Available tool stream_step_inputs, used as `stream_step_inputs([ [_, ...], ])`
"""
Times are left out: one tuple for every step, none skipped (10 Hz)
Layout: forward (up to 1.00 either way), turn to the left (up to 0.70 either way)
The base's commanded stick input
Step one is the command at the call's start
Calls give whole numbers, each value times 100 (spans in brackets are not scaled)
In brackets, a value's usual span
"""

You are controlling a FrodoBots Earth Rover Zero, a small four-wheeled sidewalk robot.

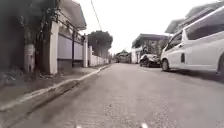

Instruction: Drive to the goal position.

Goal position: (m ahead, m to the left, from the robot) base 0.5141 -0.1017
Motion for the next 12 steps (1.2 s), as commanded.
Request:
stream_step_inputs([
  [100, 0],
  [100, 0],
  [100, 0],
  [100, 0],
  [100, 0],
  [100, 0],
  [100, -7],
  [100, -26],
  [100, -27],
  [100, -27],
  [100, -27],
  [100, -27],
])
